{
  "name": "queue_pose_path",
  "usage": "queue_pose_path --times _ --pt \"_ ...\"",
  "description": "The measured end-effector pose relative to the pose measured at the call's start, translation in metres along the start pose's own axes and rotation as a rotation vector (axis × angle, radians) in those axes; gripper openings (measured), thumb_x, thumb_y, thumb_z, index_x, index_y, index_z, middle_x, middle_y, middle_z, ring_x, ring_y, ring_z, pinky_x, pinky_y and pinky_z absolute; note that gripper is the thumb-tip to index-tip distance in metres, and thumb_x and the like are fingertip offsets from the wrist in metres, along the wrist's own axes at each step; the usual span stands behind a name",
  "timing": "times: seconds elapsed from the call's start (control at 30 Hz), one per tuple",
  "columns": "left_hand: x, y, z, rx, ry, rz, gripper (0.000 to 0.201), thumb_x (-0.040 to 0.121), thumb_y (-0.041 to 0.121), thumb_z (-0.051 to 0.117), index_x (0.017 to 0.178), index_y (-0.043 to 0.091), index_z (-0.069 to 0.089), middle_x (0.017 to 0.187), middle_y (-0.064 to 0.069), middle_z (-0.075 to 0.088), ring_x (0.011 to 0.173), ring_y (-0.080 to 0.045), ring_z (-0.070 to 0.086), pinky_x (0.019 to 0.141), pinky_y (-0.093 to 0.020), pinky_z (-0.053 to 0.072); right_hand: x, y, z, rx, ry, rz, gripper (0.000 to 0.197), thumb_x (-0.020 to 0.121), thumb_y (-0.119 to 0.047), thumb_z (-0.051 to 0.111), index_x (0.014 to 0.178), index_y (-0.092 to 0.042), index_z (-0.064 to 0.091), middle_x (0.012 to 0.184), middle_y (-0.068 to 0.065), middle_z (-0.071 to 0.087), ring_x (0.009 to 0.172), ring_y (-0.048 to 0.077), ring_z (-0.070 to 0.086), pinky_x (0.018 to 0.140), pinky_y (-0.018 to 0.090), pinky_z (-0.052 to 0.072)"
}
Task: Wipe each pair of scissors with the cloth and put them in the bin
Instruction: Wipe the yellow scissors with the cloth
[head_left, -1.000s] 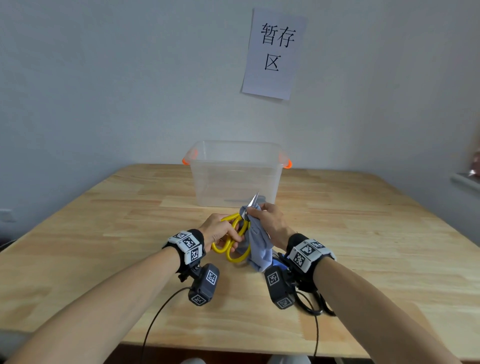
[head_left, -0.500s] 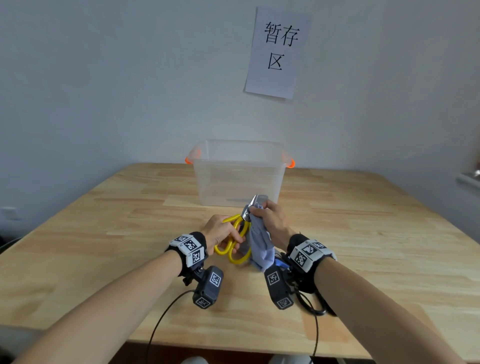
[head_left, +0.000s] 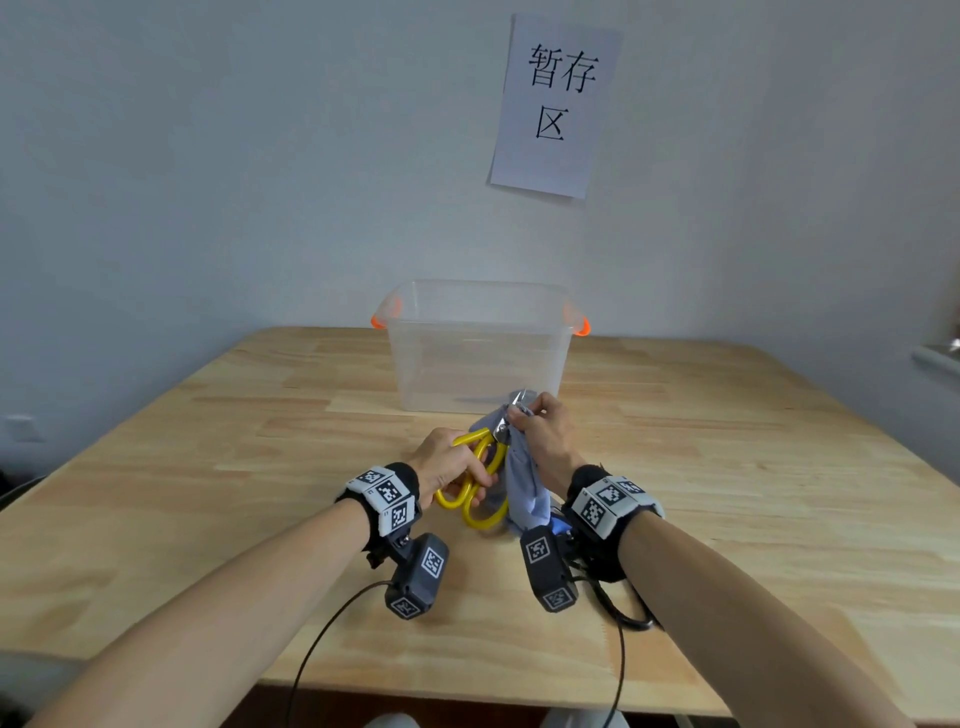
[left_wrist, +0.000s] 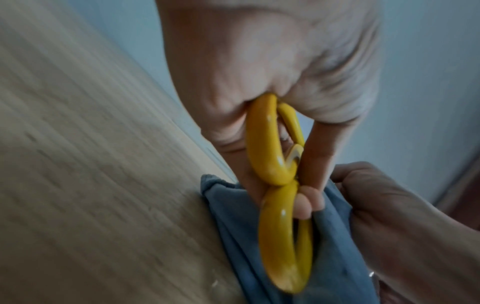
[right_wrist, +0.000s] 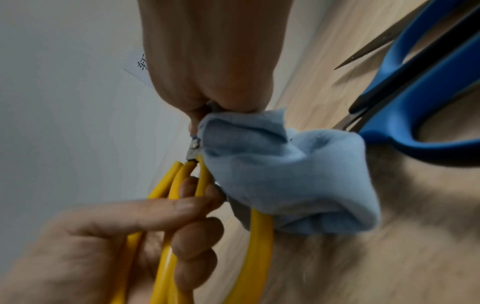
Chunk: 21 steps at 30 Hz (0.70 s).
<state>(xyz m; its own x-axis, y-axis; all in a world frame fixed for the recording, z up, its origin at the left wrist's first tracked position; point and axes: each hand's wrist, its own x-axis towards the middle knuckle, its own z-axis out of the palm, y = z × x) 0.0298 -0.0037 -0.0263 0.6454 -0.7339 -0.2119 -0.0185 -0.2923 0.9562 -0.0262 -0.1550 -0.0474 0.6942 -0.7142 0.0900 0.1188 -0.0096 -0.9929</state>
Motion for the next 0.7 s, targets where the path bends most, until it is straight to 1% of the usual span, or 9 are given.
queue_pose_path --times 0.1,0.17,0.23,0.33,0.43,0.5,0.57,0.63,0.7 --pt "0.0002 0.0011 0.0000 -0.004 0.002 -0.003 0.022 0.075 -0.016 0.066 0.077 0.005 0.059 0.063 -0.016 0.063 0.055 -0.030 0.061 0.056 -0.034 0.054 -0.0014 0.0036 0.0032 -0.019 0.040 -0.016 0.027 0.094 -0.013 0.066 0.076 -0.016 0.046 0.072 0.006 0.059 0.067 0.018 0.060 0.060 0.032 0.050" --pt "0.0000 0.0013 -0.0025 -0.006 -0.008 -0.016 0.021 0.075 -0.016 0.066 0.078 0.004 0.059 0.064 -0.017 0.063 0.055 -0.030 0.060 0.055 -0.034 0.054 -0.0009 0.0071 0.0033 0.002 0.010 0.013 0.026 0.094 -0.017 0.067 0.079 -0.015 0.046 0.073 0.007 0.060 0.069 0.020 0.060 0.063 0.035 0.051" --pt "0.0013 0.0000 -0.0056 -0.009 -0.005 -0.029 0.021 0.074 -0.017 0.065 0.076 0.004 0.059 0.063 -0.018 0.062 0.054 -0.030 0.059 0.054 -0.034 0.053 -0.0028 0.0065 0.0029 -0.009 -0.052 0.043 0.025 0.095 -0.019 0.066 0.081 -0.014 0.045 0.074 0.009 0.062 0.066 0.018 0.062 0.061 0.033 0.052" --pt "0.0027 -0.0025 -0.0070 -0.013 0.002 -0.037 0.021 0.073 -0.017 0.066 0.074 0.004 0.060 0.064 -0.019 0.061 0.055 -0.031 0.059 0.055 -0.035 0.052 -0.0045 0.0029 0.0002 -0.040 -0.125 0.067 0.024 0.098 -0.012 0.061 0.081 -0.012 0.043 0.071 0.007 0.063 0.056 0.009 0.063 0.052 0.022 0.051" --pt "0.0022 -0.0034 -0.0050 -0.010 0.002 -0.040 0.021 0.072 -0.017 0.066 0.073 0.003 0.061 0.065 -0.021 0.061 0.054 -0.031 0.060 0.055 -0.035 0.052 -0.0033 0.0020 -0.0010 -0.118 -0.129 0.045 0.026 0.097 -0.009 0.061 0.079 -0.012 0.043 0.074 0.007 0.062 0.063 0.012 0.062 0.054 0.021 0.052" --pt "0.0021 -0.0019 -0.0030 0.027 -0.007 -0.031 0.021 0.071 -0.018 0.066 0.073 0.002 0.059 0.066 -0.022 0.061 0.052 -0.031 0.060 0.052 -0.034 0.052 -0.0036 0.0017 -0.0020 -0.152 -0.098 0.019 0.027 0.095 -0.008 0.063 0.078 -0.012 0.043 0.074 0.009 0.064 0.067 0.016 0.064 0.061 0.027 0.055" --pt "0.0011 0.0011 -0.0022 0.074 -0.018 -0.014 0.022 0.072 -0.018 0.065 0.075 0.002 0.057 0.067 -0.023 0.062 0.049 -0.030 0.060 0.050 -0.032 0.052 -0.0048 0.0030 -0.0001 -0.137 -0.055 0.010 0.027 0.092 -0.011 0.067 0.077 -0.013 0.045 0.076 0.016 0.067 0.072 0.025 0.069 0.072 0.042 0.058" --pt "0.0008 0.0037 -0.0027 0.092 -0.016 0.003 0.022 0.073 -0.018 0.065 0.076 0.003 0.056 0.067 -0.024 0.063 0.049 -0.030 0.061 0.050 -0.031 0.052 -0.0023 0.0062 0.0037 -0.140 -0.009 0.015 0.024 0.088 -0.019 0.069 0.077 -0.016 0.048 0.085 0.024 0.068 0.081 0.035 0.069 0.079 0.055 0.057" --pt "0.0011 0.0048 -0.0026 0.102 -0.007 0.013 0.022 0.073 -0.017 0.064 0.076 0.003 0.057 0.068 -0.024 0.063 0.050 -0.030 0.061 0.051 -0.031 0.053 -0.0019 0.0044 0.0072 -0.131 0.035 0.014 0.023 0.090 -0.018 0.067 0.078 -0.019 0.048 0.083 0.021 0.066 0.080 0.036 0.068 0.077 0.054 0.057"
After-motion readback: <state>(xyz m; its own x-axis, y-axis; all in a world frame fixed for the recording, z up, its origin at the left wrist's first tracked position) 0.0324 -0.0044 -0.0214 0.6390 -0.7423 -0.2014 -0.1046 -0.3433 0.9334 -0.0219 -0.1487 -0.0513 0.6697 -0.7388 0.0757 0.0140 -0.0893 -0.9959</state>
